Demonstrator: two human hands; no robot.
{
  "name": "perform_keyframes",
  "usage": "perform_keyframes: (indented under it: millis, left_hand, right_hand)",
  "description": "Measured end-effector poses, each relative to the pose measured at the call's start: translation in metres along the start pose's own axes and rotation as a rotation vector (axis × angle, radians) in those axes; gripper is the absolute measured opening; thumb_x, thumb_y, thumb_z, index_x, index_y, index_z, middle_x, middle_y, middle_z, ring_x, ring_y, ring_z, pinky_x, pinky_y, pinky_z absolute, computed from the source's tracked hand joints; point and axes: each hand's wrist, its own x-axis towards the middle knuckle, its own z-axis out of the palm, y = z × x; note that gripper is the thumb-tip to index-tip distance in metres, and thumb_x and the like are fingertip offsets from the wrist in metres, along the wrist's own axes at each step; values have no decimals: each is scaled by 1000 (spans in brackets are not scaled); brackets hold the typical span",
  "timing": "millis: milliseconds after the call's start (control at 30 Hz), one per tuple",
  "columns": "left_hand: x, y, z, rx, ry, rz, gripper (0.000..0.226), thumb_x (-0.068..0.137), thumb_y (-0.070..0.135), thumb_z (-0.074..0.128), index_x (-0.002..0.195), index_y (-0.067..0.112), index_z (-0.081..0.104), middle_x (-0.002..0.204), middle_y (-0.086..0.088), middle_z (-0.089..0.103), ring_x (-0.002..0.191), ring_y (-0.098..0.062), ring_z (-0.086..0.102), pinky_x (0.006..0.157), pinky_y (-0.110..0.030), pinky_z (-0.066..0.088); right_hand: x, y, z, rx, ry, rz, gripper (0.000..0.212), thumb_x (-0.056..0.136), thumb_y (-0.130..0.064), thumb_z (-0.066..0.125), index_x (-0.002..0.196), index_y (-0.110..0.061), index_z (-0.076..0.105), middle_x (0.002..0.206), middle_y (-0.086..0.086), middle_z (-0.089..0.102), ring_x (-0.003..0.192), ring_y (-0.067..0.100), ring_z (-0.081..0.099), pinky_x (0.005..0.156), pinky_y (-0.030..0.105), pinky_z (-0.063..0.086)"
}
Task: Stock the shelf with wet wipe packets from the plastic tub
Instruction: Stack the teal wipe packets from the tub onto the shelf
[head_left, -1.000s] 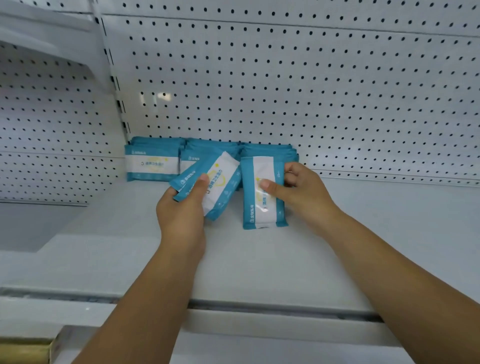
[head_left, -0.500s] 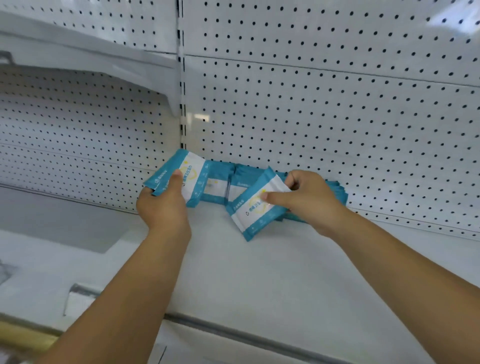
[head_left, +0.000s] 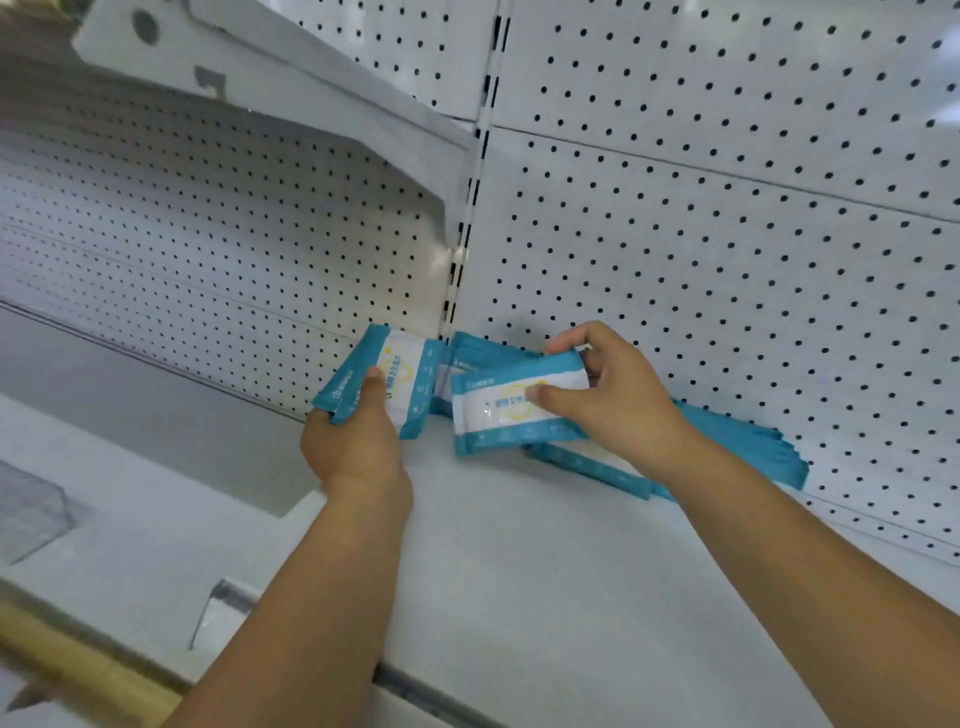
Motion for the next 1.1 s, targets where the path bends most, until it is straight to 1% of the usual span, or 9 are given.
perform_keyframes:
  millis: [100,167,300,433,500,567,733,967,1100]
  left_hand:
    - [2,-3,2,-19,12,1,20,86,22,80,101,19,68,95,6,75,87,-13,74,84,-36,61]
    - [1,-4,3,-31,10,3,17,86,22,80,95,23,66,93,7,74,85,-12,74,82,-35,61]
    - [1,-4,3,-50,15,16,19,87,22,80,100,20,66,94,7,73,83,-9,73,74,-28,58]
    - [3,-4,3,-70,21,23,26,87,23,80,108,17,65,95,7,73,76,-3,72,63,-19,55]
    - [3,-5,3,-59,14,23,26,86,23,80,106,18,65,95,7,73,78,-5,72,63,-19,56]
    - [2,-6,4,-40,4,23,21,86,23,81,100,21,64,96,7,73,82,-7,72,69,-22,58]
    - [-1,-5,5,-47,7,27,22,86,22,80,102,20,65,94,9,73,77,-3,72,62,-17,55]
    - [-5,-1,5,-53,-27,12,26,85,21,81,107,18,66,98,5,75,83,-8,74,71,-23,58]
    - [-13,2,5,-66,-161,-71,23,87,16,79,108,16,69,103,-1,78,90,-14,76,75,-31,60]
  right_hand:
    - [12,6,24,15,142,-5,37,76,-20,87,91,-28,54,98,-2,65,84,21,61,73,34,53]
    - [15,12,40,14,181,-31,36,77,-23,87,90,-26,53,97,-3,63,82,15,58,69,29,51]
    - [14,27,62,-36,188,-66,32,81,-19,84,94,-15,54,84,-6,57,65,1,49,56,14,40]
    - [19,39,66,-145,175,-107,30,82,-18,82,94,-20,54,92,-10,58,80,0,54,69,8,38]
    - [22,46,67,-268,213,-203,31,80,-19,83,102,-19,61,97,-13,56,95,10,52,82,19,37]
    - [25,53,69,-425,280,-325,34,77,-23,85,106,-17,67,99,-12,61,101,18,51,85,30,32]
    - [31,64,70,-629,408,-359,39,71,-34,87,103,-19,72,107,-1,61,105,20,41,80,30,20]
    - [27,62,67,-539,411,-292,41,77,-42,82,111,-22,72,112,-4,57,110,19,42,80,27,16]
    - [18,45,49,-250,412,-196,21,94,-35,68,108,-21,71,104,-9,60,105,14,50,90,27,35]
